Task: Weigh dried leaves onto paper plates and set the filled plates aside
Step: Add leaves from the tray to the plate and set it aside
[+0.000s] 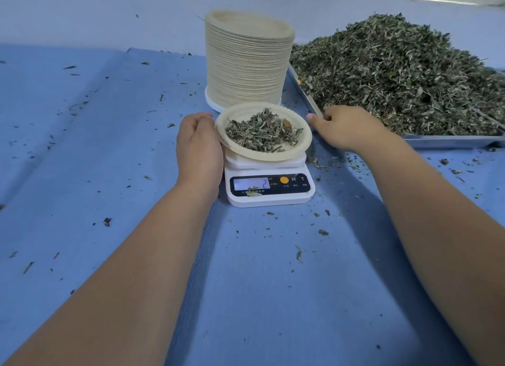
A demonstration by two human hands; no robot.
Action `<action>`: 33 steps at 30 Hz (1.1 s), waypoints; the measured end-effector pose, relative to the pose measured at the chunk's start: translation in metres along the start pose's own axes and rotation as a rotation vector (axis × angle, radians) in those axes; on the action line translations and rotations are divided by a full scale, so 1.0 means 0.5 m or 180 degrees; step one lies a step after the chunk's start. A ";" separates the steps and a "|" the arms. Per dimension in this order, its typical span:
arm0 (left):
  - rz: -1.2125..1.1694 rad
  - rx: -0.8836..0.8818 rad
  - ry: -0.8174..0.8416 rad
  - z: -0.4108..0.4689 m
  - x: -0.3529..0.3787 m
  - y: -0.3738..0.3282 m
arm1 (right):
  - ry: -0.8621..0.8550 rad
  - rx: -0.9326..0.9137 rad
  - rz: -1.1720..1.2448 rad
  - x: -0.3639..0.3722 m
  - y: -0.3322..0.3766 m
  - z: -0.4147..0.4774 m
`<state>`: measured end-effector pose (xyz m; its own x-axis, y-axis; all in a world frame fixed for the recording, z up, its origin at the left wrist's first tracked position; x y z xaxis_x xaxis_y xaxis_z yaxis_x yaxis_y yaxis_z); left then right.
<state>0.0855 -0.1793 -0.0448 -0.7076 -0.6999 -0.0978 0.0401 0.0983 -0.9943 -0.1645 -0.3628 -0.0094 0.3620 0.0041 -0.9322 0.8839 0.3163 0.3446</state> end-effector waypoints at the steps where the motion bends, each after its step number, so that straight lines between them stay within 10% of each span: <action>1: 0.0013 -0.0002 0.0005 0.000 0.000 0.000 | -0.0085 0.0006 0.0076 -0.004 -0.002 -0.002; 33: 0.0143 0.0094 -0.0031 -0.003 0.004 -0.004 | -0.1485 -0.0623 0.1154 -0.137 0.073 -0.027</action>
<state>0.0830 -0.1800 -0.0432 -0.6978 -0.7020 -0.1426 0.0926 0.1090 -0.9897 -0.1613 -0.3386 0.0656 0.7594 -0.2571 -0.5977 0.6257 0.5406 0.5624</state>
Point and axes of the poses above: each hand's wrist, its own z-axis towards the middle knuckle, its own x-axis out of the palm, y = z × x, the point moved 8 cm from there along z, towards the middle knuckle, and after that the axes turned 14 degrees about z, right-handed, at the moved point
